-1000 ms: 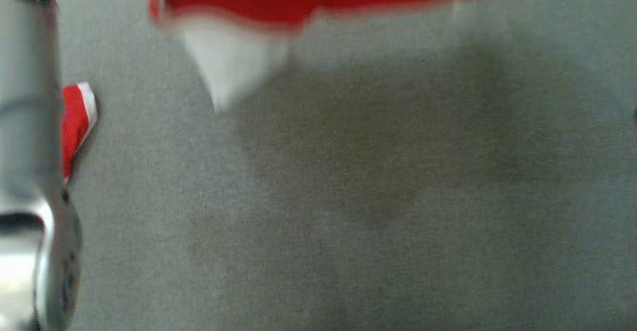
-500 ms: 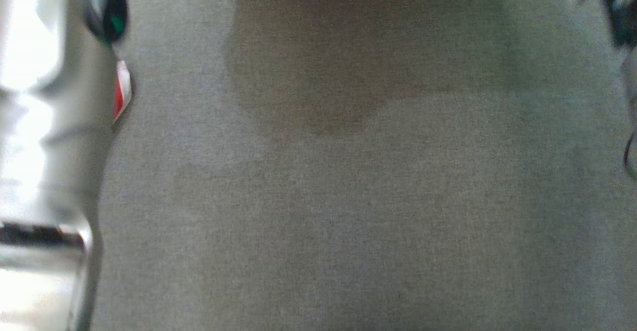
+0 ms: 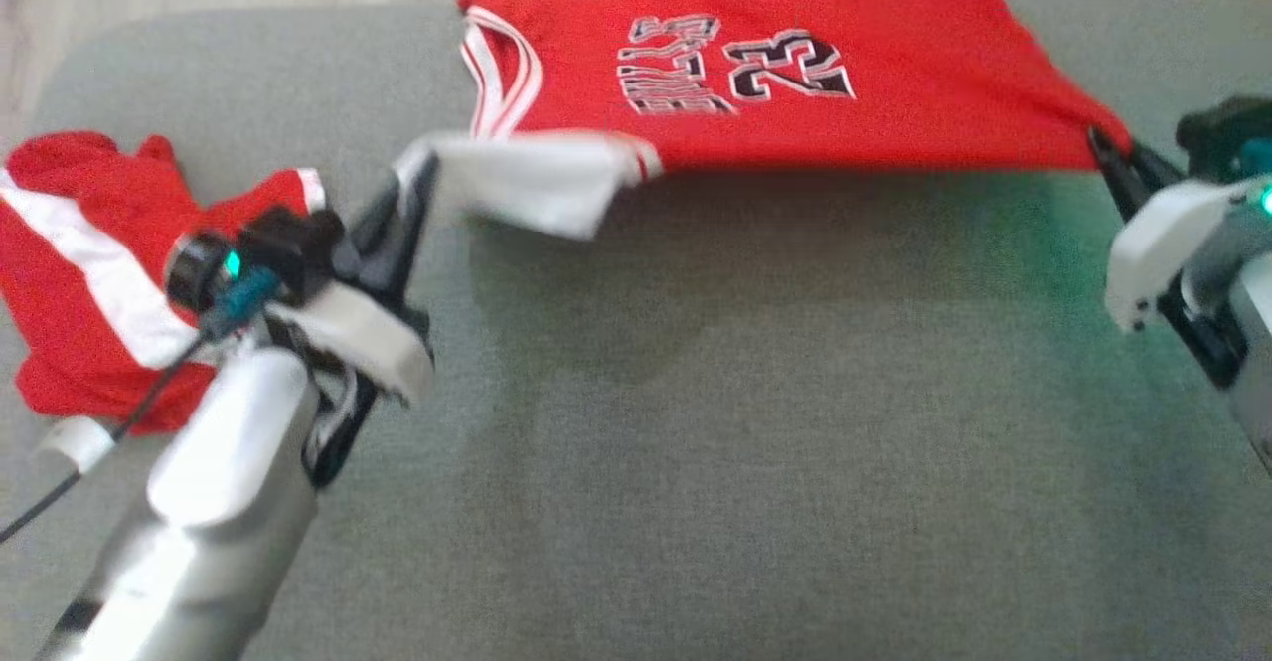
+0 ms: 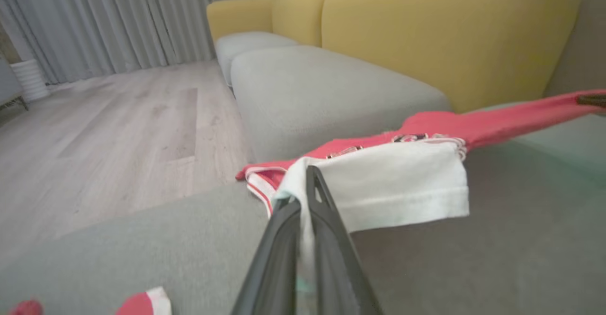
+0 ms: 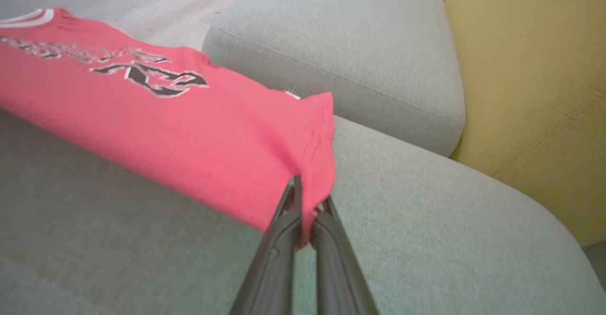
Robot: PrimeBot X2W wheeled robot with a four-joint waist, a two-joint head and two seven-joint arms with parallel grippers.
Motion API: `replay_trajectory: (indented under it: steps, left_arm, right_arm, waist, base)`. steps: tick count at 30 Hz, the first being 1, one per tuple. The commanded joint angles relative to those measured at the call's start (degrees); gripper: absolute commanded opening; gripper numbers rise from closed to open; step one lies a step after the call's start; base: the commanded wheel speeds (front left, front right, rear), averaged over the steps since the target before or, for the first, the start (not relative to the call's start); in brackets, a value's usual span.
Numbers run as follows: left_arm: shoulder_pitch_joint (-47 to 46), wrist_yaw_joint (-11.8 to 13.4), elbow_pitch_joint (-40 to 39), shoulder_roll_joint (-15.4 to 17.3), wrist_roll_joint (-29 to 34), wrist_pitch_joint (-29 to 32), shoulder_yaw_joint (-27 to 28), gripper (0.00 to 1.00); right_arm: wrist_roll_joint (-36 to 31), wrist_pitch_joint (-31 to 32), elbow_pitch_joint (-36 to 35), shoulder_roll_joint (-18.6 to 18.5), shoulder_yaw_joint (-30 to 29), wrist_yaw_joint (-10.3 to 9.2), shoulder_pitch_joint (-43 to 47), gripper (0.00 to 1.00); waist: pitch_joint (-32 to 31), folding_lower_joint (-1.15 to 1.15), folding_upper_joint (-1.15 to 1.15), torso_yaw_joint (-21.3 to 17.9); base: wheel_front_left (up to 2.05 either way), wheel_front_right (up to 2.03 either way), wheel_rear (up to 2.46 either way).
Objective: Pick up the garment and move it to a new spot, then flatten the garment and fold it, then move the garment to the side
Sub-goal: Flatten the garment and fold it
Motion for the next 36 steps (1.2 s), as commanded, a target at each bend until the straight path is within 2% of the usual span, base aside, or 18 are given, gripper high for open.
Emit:
replay_trajectory:
  steps: [1, 7, 12, 16, 25, 36]
  left_arm:
    - [-1.29, 0.11, -2.94, 3.22, -1.23, 0.98, 0.79, 0.00]
    - [5.53, 0.11, -13.88, 11.25, -8.81, 10.89, -7.57, 0.00]
    - [10.99, 0.10, -22.71, 17.02, -14.17, 18.04, -10.36, 0.00]
    - [14.40, 0.36, -28.01, 19.40, -16.33, 22.11, -11.60, 0.00]
    - [18.16, 3.43, -35.59, 22.06, -17.00, 25.79, -12.50, 0.00]
    - [14.64, 3.79, -32.68, 21.01, -16.11, 26.28, -12.28, 0.00]
  right_arm:
    - [1.21, 0.39, -1.84, -2.14, 1.07, -0.04, 0.93, 0.00]
    - [9.23, 5.27, -7.88, -7.90, 7.51, -0.04, 6.48, 0.00]
    - [15.45, 9.12, -12.24, -11.89, 11.55, -0.04, 11.06, 0.00]
    - [19.64, 11.49, -14.98, -14.14, 13.78, -0.04, 14.80, 0.00]
    - [26.66, 15.38, -21.12, -17.50, 16.39, -0.04, 19.58, 0.00]
    - [27.95, 16.14, -22.52, -16.29, 14.15, -0.04, 16.66, 0.00]
  waist:
    - [-1.98, 0.01, 0.00, 0.55]
    - [-5.68, 0.01, 0.00, 1.17]
    - [-8.87, 0.01, 0.00, 1.19]
    - [-10.89, 0.01, 0.00, 1.36]
    - [-12.51, 0.01, 0.00, 0.96]
    - [-9.55, 0.01, 0.00, -0.30]
  base:
    - [0.00, 0.00, 0.00]
    - [0.00, 0.00, 0.00]
    - [0.00, 0.00, 0.00]
    - [0.00, 0.00, 0.00]
    - [0.00, 0.00, 0.00]
    - [0.00, 0.00, 0.00]
